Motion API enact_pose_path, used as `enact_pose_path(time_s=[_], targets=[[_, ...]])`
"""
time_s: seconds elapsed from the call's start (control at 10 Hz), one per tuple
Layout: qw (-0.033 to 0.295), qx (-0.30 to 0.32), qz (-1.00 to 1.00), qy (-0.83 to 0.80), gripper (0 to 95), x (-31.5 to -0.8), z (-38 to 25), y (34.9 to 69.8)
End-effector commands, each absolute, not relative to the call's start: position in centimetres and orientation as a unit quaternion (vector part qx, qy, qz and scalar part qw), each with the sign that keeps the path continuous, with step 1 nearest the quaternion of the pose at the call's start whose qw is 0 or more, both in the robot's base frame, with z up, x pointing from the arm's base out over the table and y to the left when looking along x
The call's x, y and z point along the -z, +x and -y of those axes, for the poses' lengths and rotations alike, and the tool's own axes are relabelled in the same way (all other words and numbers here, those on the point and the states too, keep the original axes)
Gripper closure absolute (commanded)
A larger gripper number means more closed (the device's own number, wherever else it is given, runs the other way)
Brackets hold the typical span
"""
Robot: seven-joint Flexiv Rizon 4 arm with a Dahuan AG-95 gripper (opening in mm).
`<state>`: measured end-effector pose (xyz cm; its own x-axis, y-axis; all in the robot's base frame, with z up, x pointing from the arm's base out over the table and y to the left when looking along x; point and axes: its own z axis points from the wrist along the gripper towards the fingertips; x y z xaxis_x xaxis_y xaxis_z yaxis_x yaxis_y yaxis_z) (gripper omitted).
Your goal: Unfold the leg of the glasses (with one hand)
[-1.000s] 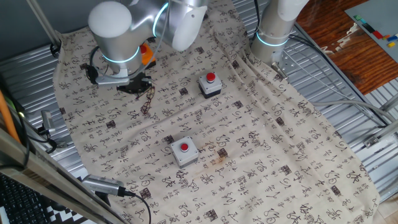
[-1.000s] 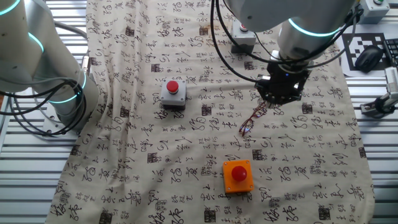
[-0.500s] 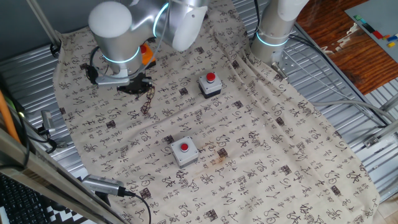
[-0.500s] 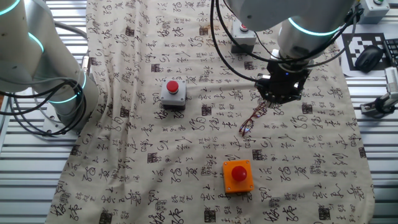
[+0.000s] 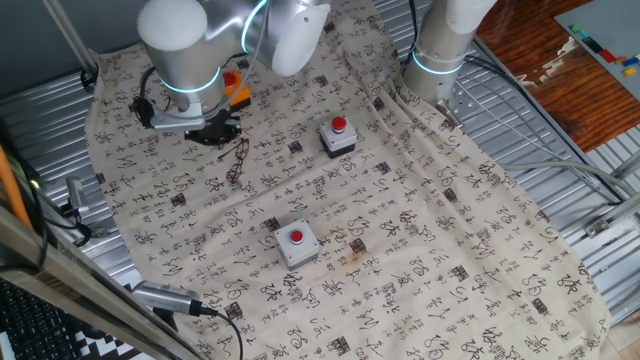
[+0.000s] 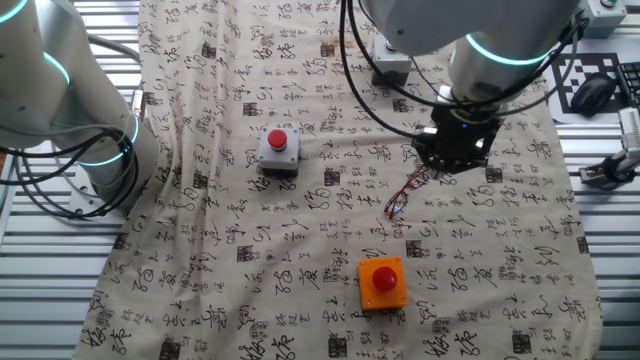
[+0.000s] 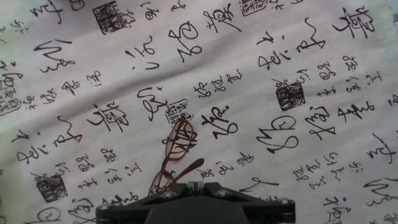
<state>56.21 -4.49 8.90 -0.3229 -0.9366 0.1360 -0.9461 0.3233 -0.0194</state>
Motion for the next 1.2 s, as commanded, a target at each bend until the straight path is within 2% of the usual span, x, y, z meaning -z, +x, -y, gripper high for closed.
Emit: enact_pose_path(time_s=[0.1, 1.2], targets=[[0.047, -0.048, 0.809, 0.583, 95.0, -8.5, 4.5, 56.5], [0.027, -0.019, 0.824, 0.565, 95.0, -7.7, 1.5, 57.1]])
